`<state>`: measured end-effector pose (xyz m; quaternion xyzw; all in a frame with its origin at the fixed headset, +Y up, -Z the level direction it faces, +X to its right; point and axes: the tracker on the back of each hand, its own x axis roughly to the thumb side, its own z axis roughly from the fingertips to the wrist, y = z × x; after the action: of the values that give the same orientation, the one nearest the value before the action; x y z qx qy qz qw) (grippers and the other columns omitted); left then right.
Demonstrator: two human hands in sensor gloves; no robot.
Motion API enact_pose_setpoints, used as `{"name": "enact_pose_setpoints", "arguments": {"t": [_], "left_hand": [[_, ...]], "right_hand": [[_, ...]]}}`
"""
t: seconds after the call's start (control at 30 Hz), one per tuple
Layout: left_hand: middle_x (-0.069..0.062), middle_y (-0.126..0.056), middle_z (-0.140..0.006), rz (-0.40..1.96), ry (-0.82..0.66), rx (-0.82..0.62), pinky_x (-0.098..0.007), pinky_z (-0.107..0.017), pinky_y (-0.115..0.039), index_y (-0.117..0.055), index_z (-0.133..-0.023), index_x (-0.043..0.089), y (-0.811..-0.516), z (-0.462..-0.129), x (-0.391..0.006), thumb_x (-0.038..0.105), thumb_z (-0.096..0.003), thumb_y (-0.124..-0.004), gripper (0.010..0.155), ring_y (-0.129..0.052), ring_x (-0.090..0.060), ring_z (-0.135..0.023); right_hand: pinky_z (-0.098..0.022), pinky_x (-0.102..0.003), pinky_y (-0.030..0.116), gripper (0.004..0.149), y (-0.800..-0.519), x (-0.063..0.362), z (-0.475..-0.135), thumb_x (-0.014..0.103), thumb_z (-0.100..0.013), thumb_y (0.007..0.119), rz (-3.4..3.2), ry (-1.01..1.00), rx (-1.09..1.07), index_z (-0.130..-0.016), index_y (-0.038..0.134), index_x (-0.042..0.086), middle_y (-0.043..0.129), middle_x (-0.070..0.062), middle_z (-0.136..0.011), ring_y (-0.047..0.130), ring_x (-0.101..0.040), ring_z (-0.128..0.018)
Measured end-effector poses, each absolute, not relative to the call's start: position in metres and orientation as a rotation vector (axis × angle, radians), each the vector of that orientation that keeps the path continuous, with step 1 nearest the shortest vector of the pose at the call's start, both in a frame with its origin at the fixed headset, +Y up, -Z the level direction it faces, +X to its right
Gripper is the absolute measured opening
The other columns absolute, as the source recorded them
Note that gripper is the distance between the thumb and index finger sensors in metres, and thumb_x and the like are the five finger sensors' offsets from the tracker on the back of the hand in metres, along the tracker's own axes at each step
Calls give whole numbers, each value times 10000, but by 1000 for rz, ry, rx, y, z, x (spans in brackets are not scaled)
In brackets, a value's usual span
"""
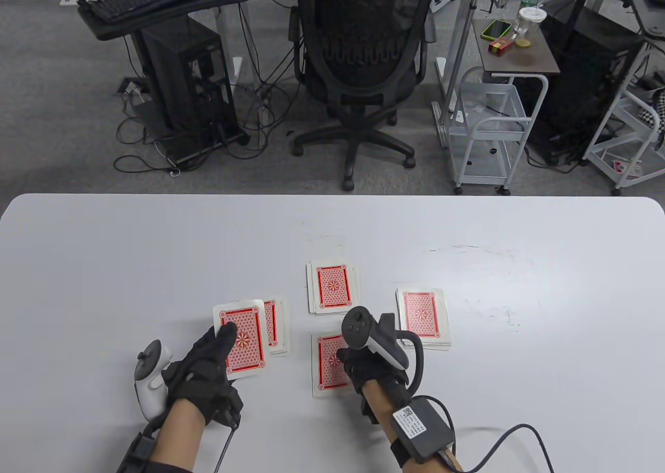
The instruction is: Four-player card dealing with fan arrangement
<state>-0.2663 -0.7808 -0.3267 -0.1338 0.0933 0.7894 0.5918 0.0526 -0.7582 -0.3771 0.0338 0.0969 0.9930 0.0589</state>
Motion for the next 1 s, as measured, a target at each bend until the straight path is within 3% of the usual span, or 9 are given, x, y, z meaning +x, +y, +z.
{"name": "enact_pose_setpoints", "arguments": {"t": [0.2, 0.4, 0.57, 0.83, 1.0], "left_hand": [[84, -917, -882, 1839, 206, -312, -423, -518, -894, -743, -934, 332, -781, -327, -265, 475, -514, -786, 446, -1022, -233, -735], [81, -917, -881, 1857, 138, -352, -424, -514, -893, -741, -935, 326, -775, -324, -249, 474, -518, -788, 445, -1024, -235, -729], [81, -916, -883, 1848, 76, -406, -426, -514, -892, -737, -938, 322, -772, -321, -233, 475, -520, -786, 448, -1023, -240, -729], [73, -923, -875, 1736, 108, -410, -403, -506, -908, -730, -944, 309, -777, -319, -225, 467, -515, -795, 461, -1050, -221, -691], [35, -911, -892, 1735, 138, -377, -421, -512, -895, -706, -969, 270, -772, -323, -244, 460, -520, -795, 496, -1037, -251, -701]], "right_hand": [[-454, -491, 779, 765, -746, 53, -376, 484, -510, 829, 3008, 282, 131, -1052, 519, 41, 832, -26, -740, 962, -73, -308], [-526, -566, 714, 705, -717, 57, -372, 490, -551, 770, 2505, 193, 297, -1057, 534, 60, 750, -121, -880, 985, -213, -532], [-537, -594, 698, 697, -722, 41, -367, 498, -549, 771, 2148, 224, 417, -1051, 551, 67, 743, -118, -890, 979, -256, -574], [-527, -590, 719, 530, -730, 17, -362, 323, -509, 870, 1974, 297, 352, -948, 652, 121, 825, -25, -784, 1012, -212, -516], [-505, -561, 748, 540, -721, 9, -372, 305, -508, 874, 1971, 327, 325, -951, 651, 92, 838, -42, -767, 1031, -189, -473]]}}
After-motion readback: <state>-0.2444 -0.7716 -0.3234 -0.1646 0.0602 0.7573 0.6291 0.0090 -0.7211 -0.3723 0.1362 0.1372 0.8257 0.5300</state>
